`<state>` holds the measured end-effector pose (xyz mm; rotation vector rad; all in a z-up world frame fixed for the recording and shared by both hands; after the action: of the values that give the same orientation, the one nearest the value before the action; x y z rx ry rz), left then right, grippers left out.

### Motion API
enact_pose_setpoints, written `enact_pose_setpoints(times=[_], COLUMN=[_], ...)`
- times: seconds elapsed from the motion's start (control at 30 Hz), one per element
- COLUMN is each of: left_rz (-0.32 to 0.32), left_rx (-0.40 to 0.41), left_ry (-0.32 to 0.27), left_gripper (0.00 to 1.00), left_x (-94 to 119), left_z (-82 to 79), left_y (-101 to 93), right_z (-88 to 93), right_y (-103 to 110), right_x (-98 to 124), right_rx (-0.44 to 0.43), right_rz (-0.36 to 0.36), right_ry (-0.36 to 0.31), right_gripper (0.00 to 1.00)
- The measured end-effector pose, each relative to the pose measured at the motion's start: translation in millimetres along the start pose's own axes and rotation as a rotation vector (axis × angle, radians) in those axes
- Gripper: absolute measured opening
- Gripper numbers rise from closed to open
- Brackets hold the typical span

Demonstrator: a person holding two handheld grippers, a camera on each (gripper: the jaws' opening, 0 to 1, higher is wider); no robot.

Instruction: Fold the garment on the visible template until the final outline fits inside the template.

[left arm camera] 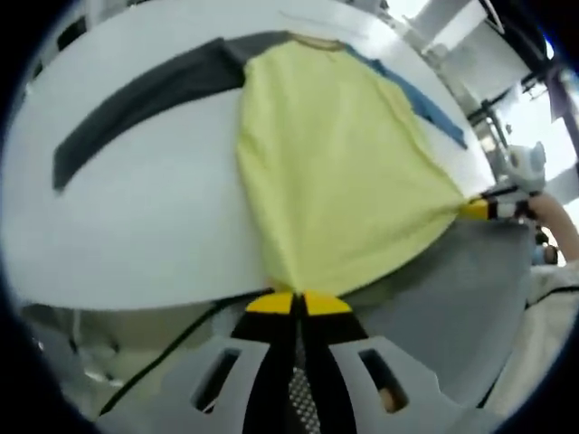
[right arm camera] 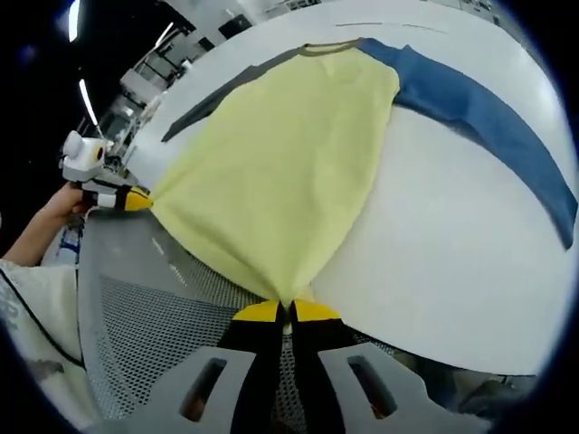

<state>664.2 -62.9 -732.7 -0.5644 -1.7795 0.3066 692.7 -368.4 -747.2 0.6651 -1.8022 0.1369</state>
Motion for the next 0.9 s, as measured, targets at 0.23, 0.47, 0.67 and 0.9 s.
enact_pose_setpoints(times=[0.23, 0.47, 0.67, 0.9], left_rz=[-0.079, -0.089, -0.058, -0.048], left_rx=[-0.068, -0.047, -0.047, -0.037], left_ry=[0.114, 0.071, 0.024, -0.052], left_gripper=[0.04, 0.26, 0.30, 0.51], left_x=[4, 9, 10, 13], left_z=[14.8, 14.8, 8.0, 0.1], left_y=[8.1, 13.9, 10.6, 10.2], right_z=[9.5, 9.6, 8.1, 1.0], right_y=[-2, -5, -4, -6], right_x=[1, 4, 7, 13], right_rx=[0.058, 0.063, 0.086, 0.115], right_rz=[0.021, 0.043, 0.049, 0.070], right_ry=[0.043, 0.027, 0.011, -0.025], right_gripper=[0.15, 0.27, 0.31, 0.38])
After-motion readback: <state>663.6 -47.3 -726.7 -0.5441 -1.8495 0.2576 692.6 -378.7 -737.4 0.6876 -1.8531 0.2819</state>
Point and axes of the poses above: the point that each gripper's makers call its tool centre point, and the gripper's own axes: x roughly backward along the fingers, y roughly to its left, z roughly out of its underside, the point moved 2 cm from there along x, roughly backward along the fingers, and after that the axes turned 13 degrees about z, right-handed, at the moved point
